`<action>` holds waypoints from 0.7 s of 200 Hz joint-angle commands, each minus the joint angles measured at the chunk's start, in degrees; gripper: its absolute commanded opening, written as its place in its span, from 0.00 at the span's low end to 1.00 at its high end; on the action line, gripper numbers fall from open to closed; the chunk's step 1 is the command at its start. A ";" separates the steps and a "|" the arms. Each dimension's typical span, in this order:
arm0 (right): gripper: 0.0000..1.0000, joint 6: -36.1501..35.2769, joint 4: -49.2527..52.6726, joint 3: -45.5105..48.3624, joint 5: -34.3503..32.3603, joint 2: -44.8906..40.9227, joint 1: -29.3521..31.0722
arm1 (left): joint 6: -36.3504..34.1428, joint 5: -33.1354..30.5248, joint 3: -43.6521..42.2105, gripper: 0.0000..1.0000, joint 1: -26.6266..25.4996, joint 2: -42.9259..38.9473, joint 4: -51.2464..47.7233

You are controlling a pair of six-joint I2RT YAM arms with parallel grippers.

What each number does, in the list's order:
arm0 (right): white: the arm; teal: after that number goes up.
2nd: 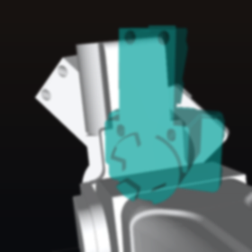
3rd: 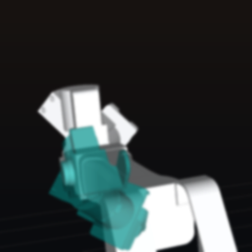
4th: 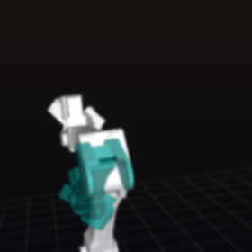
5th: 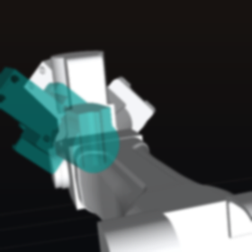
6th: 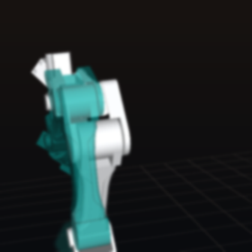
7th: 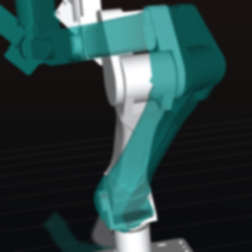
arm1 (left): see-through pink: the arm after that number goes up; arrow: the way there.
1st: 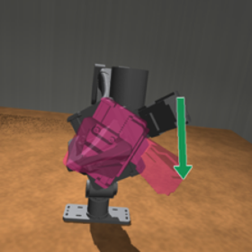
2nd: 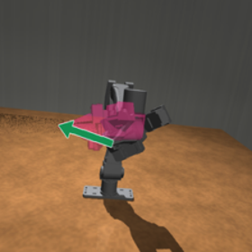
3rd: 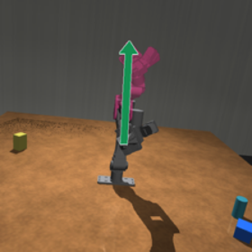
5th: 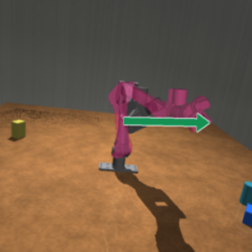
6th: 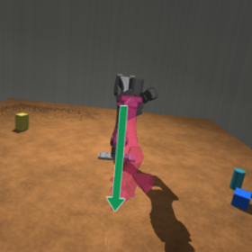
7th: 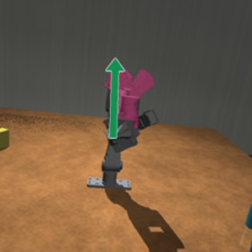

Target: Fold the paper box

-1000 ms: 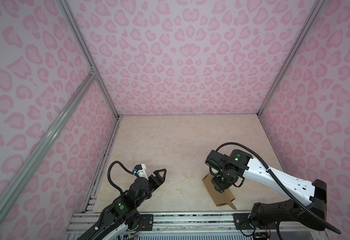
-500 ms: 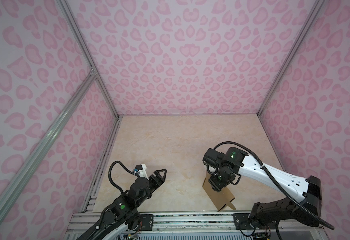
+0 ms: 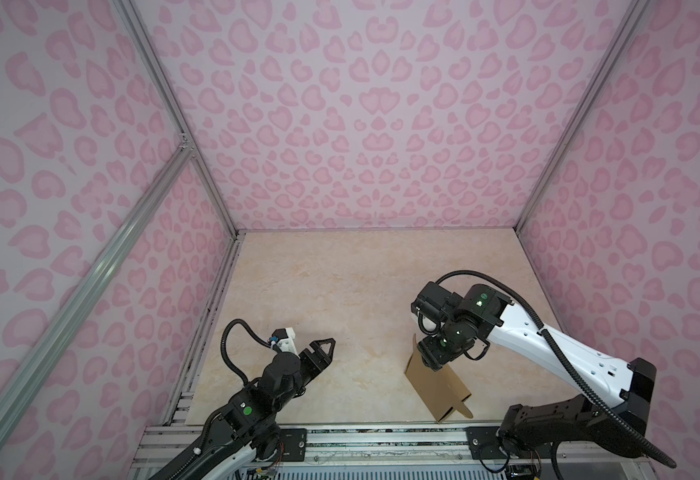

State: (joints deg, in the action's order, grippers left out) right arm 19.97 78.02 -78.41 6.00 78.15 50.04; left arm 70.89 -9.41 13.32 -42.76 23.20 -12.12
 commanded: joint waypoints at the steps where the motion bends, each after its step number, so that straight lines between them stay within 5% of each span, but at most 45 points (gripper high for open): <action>1: 0.70 0.48 0.41 -1.10 -1.64 -1.41 -1.02 | 0.04 0.43 0.69 0.85 0.06 0.34 1.42; 71: 0.70 2.77 -2.56 -4.16 -6.58 -12.83 -6.43 | 2.52 2.08 -1.03 0.85 -1.59 3.63 5.13; 140: 0.67 7.60 -6.53 21.25 -1.16 -32.72 -15.68 | 7.33 -3.02 -2.23 0.85 -11.25 9.79 9.94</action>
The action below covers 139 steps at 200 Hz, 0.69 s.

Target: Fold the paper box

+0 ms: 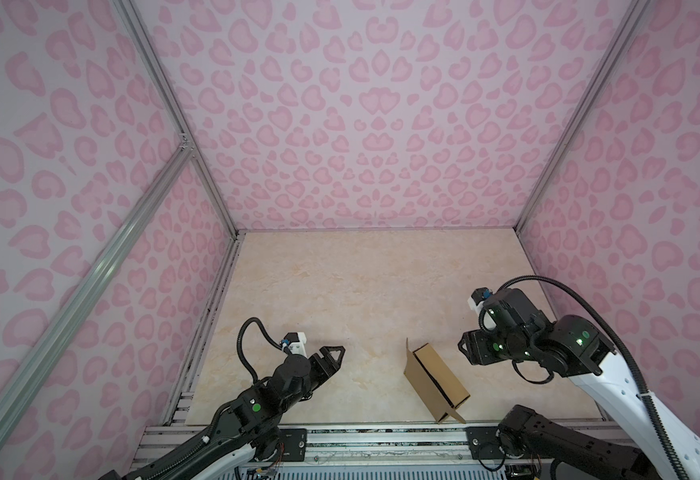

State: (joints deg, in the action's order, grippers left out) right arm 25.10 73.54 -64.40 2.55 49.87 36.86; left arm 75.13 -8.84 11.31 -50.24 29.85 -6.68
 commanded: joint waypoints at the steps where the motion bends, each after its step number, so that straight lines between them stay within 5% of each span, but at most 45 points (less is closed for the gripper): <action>1: 0.67 2.48 -2.15 7.74 2.42 -4.65 -2.63 | 3.18 -3.70 -0.14 0.85 -3.97 3.39 4.62; 45: 0.65 6.21 -6.14 18.90 4.34 -12.36 -5.44 | 4.22 -6.56 3.44 0.85 -11.36 13.48 9.06; 139: 0.65 15.63 -12.82 28.42 1.48 -17.48 -5.44 | 4.58 -6.29 10.65 0.86 -16.90 30.20 20.73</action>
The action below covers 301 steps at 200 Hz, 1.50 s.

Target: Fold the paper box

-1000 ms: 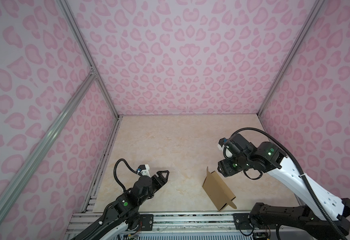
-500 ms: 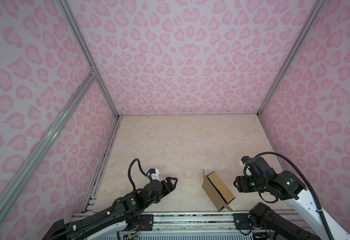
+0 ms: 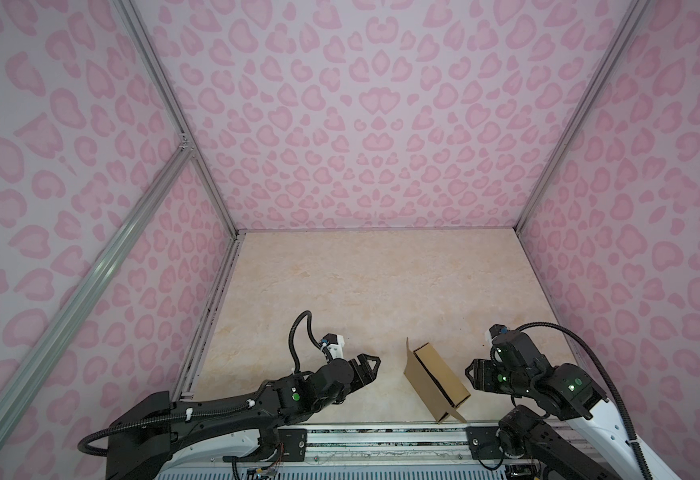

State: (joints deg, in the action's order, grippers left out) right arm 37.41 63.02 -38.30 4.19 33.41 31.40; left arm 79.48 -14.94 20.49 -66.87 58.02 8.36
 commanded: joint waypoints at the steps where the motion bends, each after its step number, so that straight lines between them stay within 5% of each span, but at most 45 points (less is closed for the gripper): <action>1: 0.65 3.35 -2.39 2.51 -0.11 -1.09 0.05 | 0.28 -0.09 1.56 0.86 -0.23 2.15 5.79; 72: 0.63 5.65 -5.88 6.13 1.17 -1.15 1.35 | 2.77 2.44 4.22 0.86 -3.73 10.45 12.19; 149: 0.63 12.44 -9.44 7.71 -2.31 0.00 10.61 | 4.80 4.25 6.32 0.86 -7.46 17.74 18.20; 301: 0.62 24.14 -22.14 9.57 -7.64 6.43 25.60 | 1.00 8.81 8.57 0.87 -4.41 19.76 20.32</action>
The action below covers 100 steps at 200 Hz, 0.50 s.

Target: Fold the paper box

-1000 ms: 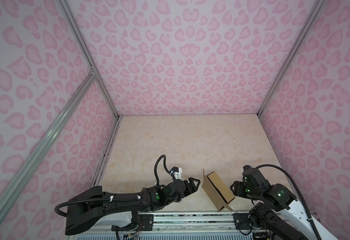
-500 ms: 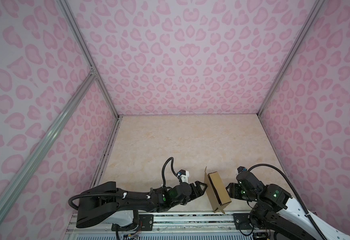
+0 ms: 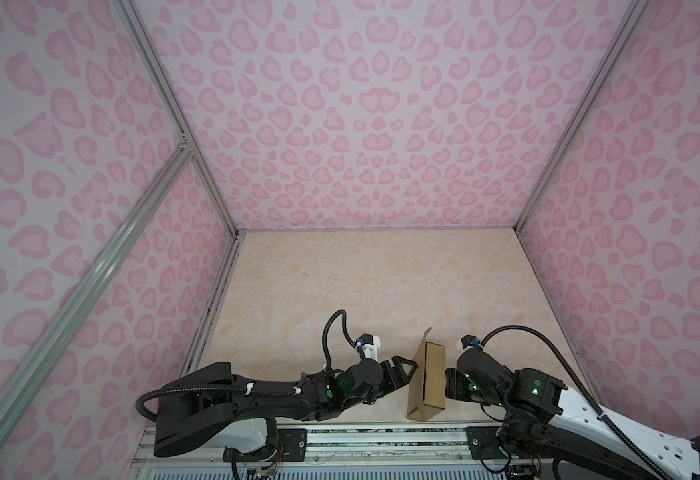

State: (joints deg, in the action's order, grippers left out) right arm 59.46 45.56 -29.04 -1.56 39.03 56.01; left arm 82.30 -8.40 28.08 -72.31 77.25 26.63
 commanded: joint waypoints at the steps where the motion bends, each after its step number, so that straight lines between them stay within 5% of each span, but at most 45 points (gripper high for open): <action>1: 0.62 2.12 -4.82 0.30 -1.88 0.89 1.05 | -1.85 2.40 1.00 0.87 1.08 0.53 2.08; 100: 0.62 6.98 -15.92 -2.93 -8.68 10.07 9.89 | -12.12 17.20 4.36 0.87 13.76 3.35 2.89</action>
State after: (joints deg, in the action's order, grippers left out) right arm 64.82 34.72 -31.35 -7.11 47.97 65.19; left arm 74.65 2.26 30.24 -60.80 79.37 27.09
